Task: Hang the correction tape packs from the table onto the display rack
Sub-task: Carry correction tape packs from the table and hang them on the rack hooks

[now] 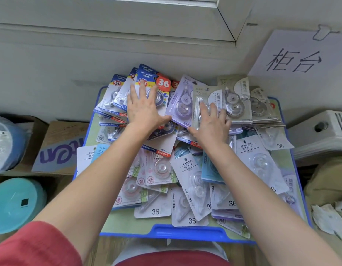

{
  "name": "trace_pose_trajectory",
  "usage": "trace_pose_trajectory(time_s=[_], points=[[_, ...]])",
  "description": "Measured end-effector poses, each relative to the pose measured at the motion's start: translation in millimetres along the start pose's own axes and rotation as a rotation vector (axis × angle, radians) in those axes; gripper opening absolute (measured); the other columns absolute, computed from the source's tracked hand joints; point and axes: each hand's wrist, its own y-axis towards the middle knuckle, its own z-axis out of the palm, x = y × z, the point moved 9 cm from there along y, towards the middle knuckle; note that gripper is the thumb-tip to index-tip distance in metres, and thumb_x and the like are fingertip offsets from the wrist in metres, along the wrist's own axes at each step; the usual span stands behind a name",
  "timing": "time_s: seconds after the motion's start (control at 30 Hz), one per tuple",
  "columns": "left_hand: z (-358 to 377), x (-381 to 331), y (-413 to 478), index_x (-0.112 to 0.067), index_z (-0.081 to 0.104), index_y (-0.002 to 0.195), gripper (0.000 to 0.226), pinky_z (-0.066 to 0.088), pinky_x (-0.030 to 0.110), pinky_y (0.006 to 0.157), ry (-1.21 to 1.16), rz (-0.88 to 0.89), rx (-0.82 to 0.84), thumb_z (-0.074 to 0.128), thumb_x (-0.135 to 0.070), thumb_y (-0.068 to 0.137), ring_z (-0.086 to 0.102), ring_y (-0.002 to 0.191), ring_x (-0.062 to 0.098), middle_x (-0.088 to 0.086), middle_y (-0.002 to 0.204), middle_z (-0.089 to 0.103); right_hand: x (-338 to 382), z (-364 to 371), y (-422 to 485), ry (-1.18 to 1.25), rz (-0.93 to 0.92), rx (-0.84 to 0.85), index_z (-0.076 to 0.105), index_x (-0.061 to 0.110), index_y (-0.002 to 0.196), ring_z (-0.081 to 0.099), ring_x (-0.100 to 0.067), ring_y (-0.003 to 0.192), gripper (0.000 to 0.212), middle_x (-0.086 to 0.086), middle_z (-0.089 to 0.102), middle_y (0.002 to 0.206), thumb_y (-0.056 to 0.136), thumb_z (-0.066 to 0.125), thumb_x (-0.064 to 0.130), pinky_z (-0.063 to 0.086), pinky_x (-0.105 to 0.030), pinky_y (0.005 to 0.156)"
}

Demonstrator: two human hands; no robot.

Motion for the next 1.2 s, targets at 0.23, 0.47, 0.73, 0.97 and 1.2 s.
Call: trace_pose_trajectory(time_s=[0.23, 0.47, 0.73, 0.97, 1.2], points=[[1.5, 5.0, -8.7, -0.024, 0.004, 0.152, 0.112, 0.005, 0.046, 0.117, -0.006, -0.008, 0.030, 0.067, -0.068, 0.070, -0.005, 0.145, 0.040, 0.008, 0.160, -0.007, 2.6, -1.4, -3.7, -0.013, 0.035, 0.027, 0.015, 0.026, 0.149, 0.014, -0.046, 0.137, 0.088, -0.007, 0.018, 0.155, 0.082, 0.068, 0.043, 0.023, -0.051, 0.109], [-1.9, 8.9, -19.5, -0.025, 0.005, 0.152, 0.105, 0.006, 0.047, 0.117, 0.020, -0.031, -0.017, 0.065, -0.066, 0.074, -0.002, 0.145, 0.040, 0.009, 0.160, -0.006, 4.0, -7.9, -7.5, 0.037, -0.015, -0.021, 0.020, 0.026, 0.148, 0.027, -0.040, 0.130, 0.087, -0.005, 0.020, 0.154, 0.079, 0.072, 0.036, 0.027, -0.047, 0.105], [-14.5, 16.4, -40.7, -0.027, 0.009, 0.151, 0.100, 0.007, 0.045, 0.117, -0.024, -0.071, -0.085, 0.067, -0.058, 0.076, -0.003, 0.145, 0.038, 0.006, 0.160, -0.007, 8.6, -24.0, -21.8, 0.166, -0.074, -0.098, 0.023, 0.028, 0.147, 0.029, -0.037, 0.126, 0.081, -0.002, 0.024, 0.150, 0.079, 0.067, 0.034, 0.034, -0.047, 0.100], [-12.6, 18.8, -67.8, -0.030, 0.005, 0.152, 0.104, 0.006, 0.045, 0.117, -0.137, -0.025, -0.126, 0.069, -0.056, 0.074, -0.003, 0.145, 0.037, 0.005, 0.161, -0.005, 17.2, -21.0, -47.3, 0.272, -0.071, -0.087, 0.020, 0.028, 0.149, 0.030, -0.038, 0.126, 0.083, -0.004, 0.025, 0.149, 0.081, 0.066, 0.033, 0.035, -0.049, 0.103], [-0.5, 8.8, -96.6, -0.030, 0.004, 0.152, 0.102, 0.007, 0.044, 0.117, -0.186, 0.114, -0.099, 0.069, -0.052, 0.076, -0.001, 0.145, 0.036, 0.004, 0.160, -0.005, 10.8, -11.8, -98.5, 0.353, 0.015, -0.153, 0.020, 0.027, 0.150, 0.033, -0.036, 0.126, 0.084, -0.007, 0.029, 0.145, 0.079, 0.065, 0.032, 0.033, -0.047, 0.104]])
